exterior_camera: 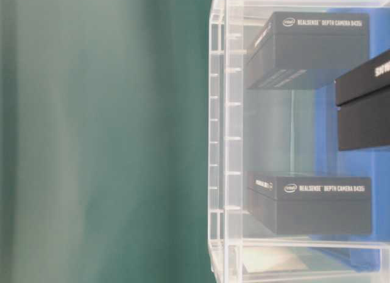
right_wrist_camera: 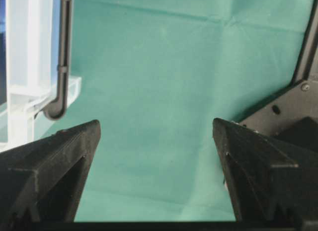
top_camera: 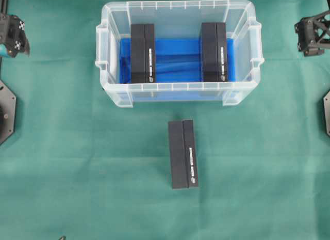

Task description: Take out the box from the case.

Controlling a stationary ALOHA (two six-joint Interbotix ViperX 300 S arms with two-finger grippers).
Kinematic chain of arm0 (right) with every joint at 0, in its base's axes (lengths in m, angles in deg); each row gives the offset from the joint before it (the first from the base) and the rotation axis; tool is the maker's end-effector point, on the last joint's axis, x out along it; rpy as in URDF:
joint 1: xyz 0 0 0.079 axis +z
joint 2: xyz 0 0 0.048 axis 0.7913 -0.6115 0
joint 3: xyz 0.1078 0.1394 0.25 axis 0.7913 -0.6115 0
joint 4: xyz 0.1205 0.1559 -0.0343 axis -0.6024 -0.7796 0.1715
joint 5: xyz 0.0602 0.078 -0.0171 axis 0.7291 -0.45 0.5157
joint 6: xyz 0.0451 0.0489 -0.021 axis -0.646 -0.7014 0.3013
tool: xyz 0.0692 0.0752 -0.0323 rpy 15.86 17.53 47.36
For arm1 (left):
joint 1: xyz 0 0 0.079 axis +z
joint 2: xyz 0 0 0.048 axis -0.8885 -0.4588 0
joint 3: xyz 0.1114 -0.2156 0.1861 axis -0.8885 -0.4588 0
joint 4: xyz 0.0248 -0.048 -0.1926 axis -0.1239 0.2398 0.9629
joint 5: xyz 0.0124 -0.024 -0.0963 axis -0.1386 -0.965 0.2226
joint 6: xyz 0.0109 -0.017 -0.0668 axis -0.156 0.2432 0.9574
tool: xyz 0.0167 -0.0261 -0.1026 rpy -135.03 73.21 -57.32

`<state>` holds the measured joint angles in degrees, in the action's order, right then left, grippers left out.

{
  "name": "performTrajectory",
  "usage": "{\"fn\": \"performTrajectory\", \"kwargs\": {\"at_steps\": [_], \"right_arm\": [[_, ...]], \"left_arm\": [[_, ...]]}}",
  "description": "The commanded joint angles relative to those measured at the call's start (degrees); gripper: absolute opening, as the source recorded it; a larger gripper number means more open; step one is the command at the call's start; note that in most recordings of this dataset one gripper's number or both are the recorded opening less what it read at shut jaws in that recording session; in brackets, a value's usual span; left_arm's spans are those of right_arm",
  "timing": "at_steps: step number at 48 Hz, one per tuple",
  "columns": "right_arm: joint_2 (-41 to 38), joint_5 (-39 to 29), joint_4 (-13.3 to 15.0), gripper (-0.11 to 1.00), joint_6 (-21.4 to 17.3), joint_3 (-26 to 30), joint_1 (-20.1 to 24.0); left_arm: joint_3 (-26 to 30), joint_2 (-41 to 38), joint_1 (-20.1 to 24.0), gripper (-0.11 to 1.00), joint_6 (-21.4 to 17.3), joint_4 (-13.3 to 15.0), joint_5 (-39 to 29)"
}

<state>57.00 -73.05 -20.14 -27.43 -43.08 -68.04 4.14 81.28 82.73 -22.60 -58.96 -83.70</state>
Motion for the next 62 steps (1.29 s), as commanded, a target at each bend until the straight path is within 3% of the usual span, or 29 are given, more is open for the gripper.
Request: {"fn": "performTrajectory", "kwargs": {"at_steps": [1,44,62], "right_arm": [[0.3,0.2,0.1,0.9,0.2,0.5,-0.4],[0.3,0.0,-0.1,0.9,0.3,0.2,-0.4],[0.3,-0.1,-0.2,0.9,0.4,0.2,-0.4]], "left_arm": [[0.8,0.1,-0.2,0.92,0.1,-0.1,0.3],[0.8,0.0,-0.2,0.92,0.1,-0.2,0.2],[5.3,-7.7,-1.1,0.92,0.2,-0.2,4.4]]}}
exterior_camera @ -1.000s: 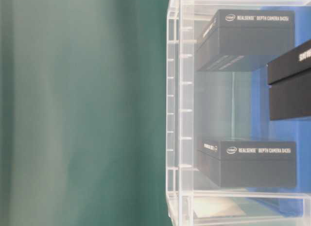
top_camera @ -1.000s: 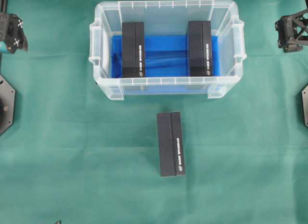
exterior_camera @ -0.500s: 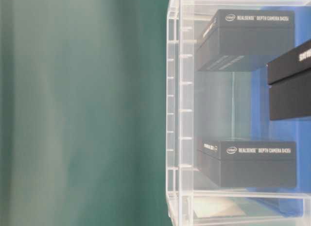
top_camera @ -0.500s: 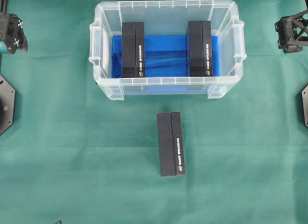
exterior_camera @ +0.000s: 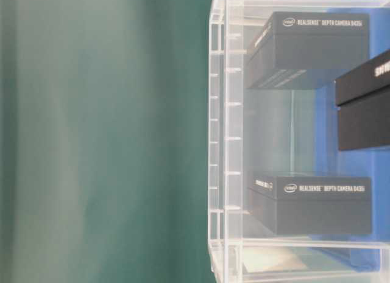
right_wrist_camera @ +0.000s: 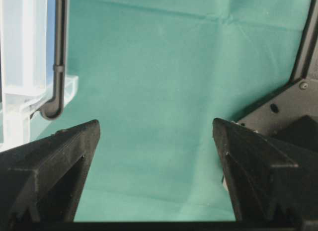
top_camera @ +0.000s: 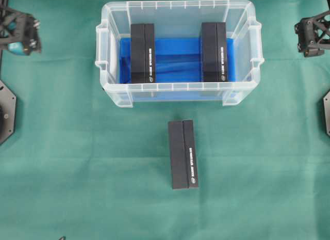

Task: Take out the box from the case.
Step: 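Move the open left gripper over the left black box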

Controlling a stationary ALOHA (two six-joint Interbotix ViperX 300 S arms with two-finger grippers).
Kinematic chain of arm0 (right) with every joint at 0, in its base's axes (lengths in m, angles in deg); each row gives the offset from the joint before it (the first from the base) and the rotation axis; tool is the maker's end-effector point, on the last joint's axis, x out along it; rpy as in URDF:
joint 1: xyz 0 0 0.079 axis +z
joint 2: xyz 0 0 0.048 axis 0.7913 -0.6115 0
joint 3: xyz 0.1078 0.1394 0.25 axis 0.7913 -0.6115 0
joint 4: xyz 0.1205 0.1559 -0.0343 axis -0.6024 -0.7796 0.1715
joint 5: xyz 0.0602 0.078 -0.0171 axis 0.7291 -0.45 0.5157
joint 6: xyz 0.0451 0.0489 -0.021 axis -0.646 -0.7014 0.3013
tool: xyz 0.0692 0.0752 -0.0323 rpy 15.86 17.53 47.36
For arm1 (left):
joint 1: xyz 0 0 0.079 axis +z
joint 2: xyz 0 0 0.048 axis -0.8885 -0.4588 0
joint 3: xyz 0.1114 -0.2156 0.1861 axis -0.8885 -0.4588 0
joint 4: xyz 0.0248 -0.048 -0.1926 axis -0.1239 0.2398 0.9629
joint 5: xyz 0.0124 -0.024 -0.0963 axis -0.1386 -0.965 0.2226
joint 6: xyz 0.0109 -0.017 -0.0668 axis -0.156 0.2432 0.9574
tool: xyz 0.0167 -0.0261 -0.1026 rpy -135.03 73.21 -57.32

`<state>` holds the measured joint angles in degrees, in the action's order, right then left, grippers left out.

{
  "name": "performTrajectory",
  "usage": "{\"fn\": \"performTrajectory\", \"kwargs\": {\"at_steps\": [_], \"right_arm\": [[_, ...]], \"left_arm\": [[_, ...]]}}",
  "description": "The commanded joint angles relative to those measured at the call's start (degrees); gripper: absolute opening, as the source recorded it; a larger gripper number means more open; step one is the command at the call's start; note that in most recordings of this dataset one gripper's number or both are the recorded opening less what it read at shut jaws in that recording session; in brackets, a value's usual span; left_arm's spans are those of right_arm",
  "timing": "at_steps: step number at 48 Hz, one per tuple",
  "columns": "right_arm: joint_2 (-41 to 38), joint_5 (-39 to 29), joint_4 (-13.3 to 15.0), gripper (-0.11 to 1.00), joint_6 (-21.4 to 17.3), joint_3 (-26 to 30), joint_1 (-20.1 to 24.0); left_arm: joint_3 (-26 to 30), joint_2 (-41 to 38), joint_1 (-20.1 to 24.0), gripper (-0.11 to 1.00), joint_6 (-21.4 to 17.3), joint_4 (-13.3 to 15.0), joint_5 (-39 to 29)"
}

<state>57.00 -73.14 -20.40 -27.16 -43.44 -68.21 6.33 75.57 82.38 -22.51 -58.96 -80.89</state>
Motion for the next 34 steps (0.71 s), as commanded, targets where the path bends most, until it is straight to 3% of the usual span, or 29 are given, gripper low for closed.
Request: {"fn": "performTrajectory", "kwargs": {"at_steps": [1,24,34], "right_arm": [[0.3,0.0,0.1,0.9,0.1,0.5,-0.2],[0.3,0.1,0.3,0.9,0.3,0.4,-0.2],[0.2,0.3,0.4,0.9,2.0,0.4,-0.2]], "left_arm": [[3.5,-2.8,-1.0,0.92,0.1,-0.2,2.0],[17.8,-20.0,-6.2,0.92,4.7,-0.5,3.3],[23.6,-25.3,-6.9,0.92,5.4,-0.7,3.6]]}}
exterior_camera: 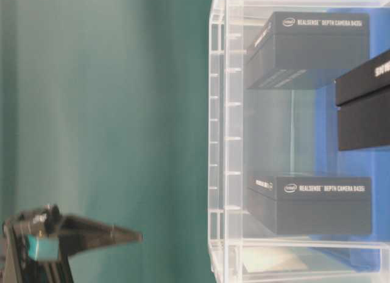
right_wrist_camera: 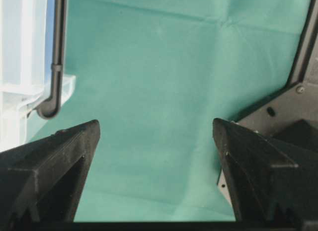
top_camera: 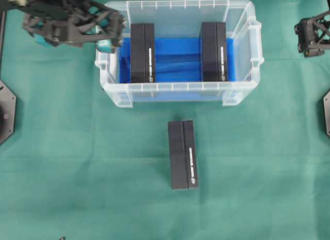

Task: Take out the box from the case.
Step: 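Move the open left gripper over the left black box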

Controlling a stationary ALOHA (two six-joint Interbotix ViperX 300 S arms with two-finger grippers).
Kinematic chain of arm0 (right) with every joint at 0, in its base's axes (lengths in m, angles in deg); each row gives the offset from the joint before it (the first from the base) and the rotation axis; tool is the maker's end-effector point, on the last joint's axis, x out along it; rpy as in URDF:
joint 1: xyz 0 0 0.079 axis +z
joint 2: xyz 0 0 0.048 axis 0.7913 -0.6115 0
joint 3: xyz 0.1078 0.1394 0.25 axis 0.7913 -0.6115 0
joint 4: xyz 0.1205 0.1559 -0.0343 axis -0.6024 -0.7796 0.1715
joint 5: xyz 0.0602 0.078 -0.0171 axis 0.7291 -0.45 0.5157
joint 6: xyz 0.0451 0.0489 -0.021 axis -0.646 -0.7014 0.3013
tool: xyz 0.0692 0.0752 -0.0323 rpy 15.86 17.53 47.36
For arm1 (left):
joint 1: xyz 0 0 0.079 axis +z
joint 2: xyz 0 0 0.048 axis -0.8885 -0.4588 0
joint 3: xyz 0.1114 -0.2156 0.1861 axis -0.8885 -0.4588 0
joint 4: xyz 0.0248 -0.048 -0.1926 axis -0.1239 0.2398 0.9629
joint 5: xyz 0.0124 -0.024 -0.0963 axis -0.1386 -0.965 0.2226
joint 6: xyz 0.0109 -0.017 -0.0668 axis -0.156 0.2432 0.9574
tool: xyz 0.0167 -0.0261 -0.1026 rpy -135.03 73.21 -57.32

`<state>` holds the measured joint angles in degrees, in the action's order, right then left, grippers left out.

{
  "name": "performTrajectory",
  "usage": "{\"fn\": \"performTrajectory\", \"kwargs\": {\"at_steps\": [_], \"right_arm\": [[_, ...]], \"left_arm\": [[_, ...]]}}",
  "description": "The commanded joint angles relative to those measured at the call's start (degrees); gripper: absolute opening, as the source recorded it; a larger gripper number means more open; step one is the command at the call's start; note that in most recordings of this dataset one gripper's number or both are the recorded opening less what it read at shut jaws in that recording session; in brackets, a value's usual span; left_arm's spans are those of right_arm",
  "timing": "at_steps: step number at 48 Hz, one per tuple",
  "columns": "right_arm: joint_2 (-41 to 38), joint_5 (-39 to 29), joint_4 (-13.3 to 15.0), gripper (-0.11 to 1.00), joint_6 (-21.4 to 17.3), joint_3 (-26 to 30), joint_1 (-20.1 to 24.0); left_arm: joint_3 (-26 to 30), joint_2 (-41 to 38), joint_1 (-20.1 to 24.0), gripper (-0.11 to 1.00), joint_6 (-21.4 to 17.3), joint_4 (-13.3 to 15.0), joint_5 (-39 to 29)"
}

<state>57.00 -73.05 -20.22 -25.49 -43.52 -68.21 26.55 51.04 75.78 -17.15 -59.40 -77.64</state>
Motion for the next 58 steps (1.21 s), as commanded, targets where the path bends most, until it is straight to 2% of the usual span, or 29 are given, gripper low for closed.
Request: {"fn": "performTrajectory", "kwargs": {"at_steps": [1,14,26,34,58], "right_arm": [[0.2,0.2,0.3,0.9,0.4,0.4,-0.2],[0.2,0.3,0.3,0.9,0.7,0.4,-0.2],[0.2,0.8,0.3,0.9,0.7,0.4,-0.2],[0.2,0.8,0.3,0.9,0.7,0.4,-0.2],[-0.1,1.1,0.3,0.9,0.6,0.4,-0.2]], "left_arm": [[4.0,-1.3,-0.4,0.92,0.0,-0.4,0.4],[12.0,-8.2,-0.4,0.92,-0.1,-0.4,0.3],[16.5,-11.7,-0.6,0.92,-0.1,-0.4,-2.4],[17.0,-12.0,-0.6,0.92,-0.1,-0.4,-5.1],[16.4,-12.4,-0.6,0.92,-0.1,-0.7,-4.4]]}}
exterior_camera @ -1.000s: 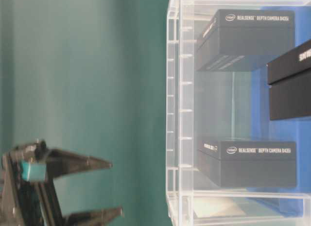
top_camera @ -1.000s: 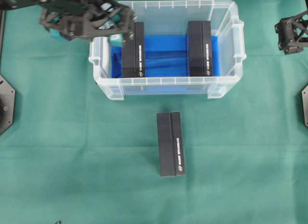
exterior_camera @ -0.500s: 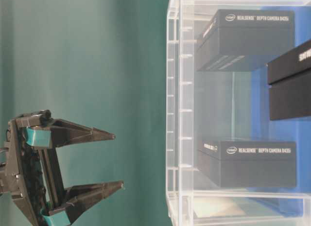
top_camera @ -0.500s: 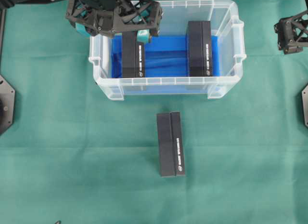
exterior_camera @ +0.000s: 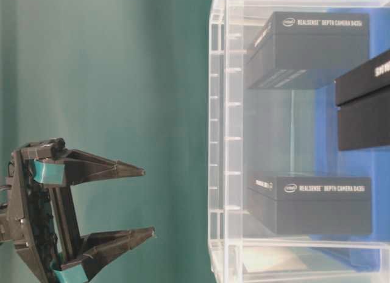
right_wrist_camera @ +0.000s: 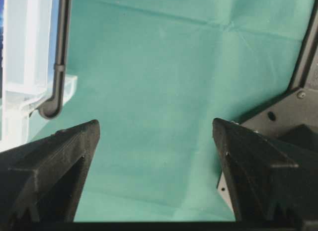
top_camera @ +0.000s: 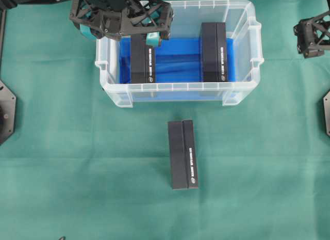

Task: Take out the box from the case.
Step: 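Move the open left gripper over the left black box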

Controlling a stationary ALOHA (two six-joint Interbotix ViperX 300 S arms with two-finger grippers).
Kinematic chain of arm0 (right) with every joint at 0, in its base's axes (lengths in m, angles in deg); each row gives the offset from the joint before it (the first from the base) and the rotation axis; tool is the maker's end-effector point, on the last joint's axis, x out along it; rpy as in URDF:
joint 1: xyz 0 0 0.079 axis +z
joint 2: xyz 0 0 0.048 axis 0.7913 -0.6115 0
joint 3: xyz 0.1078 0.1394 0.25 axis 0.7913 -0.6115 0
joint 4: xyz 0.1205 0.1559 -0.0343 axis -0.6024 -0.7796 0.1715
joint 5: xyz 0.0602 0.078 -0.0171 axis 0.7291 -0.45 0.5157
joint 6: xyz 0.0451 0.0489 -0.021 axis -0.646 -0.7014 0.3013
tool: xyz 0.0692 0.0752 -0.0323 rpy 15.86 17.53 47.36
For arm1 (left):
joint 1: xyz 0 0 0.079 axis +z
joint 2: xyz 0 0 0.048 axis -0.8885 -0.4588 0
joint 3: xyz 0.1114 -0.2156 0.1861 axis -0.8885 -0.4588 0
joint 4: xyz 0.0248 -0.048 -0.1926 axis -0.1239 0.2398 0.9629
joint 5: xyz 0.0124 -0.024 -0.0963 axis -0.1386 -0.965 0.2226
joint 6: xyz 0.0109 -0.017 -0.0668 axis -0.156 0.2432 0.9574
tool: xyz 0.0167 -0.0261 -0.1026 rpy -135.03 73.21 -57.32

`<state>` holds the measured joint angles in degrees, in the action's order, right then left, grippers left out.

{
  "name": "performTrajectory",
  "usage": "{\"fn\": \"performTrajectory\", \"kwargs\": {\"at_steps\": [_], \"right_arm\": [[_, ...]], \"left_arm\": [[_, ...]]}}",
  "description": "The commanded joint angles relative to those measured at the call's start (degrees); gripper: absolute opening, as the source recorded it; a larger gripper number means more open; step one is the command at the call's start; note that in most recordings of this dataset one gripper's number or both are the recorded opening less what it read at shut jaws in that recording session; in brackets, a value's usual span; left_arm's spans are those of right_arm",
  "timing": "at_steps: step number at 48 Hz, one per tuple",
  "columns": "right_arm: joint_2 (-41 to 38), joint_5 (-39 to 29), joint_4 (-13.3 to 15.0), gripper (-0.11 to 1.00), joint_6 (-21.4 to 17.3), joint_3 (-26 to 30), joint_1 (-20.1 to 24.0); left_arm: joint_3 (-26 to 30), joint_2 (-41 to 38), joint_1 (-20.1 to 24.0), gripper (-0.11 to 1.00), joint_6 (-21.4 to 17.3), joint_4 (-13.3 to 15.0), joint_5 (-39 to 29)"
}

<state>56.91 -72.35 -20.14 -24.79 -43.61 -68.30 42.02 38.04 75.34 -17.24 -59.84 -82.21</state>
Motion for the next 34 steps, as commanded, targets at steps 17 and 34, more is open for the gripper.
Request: {"fn": "performTrajectory", "kwargs": {"at_steps": [17,34], "right_arm": [[0.0,0.4,0.2,0.9,-0.1,0.5,-0.1],[0.0,0.5,0.2,0.9,-0.1,0.5,-0.1]], "left_arm": [[0.8,0.5,-0.2,0.92,0.0,-0.3,0.6],[0.8,0.4,-0.2,0.92,0.0,-0.3,0.7]]}}
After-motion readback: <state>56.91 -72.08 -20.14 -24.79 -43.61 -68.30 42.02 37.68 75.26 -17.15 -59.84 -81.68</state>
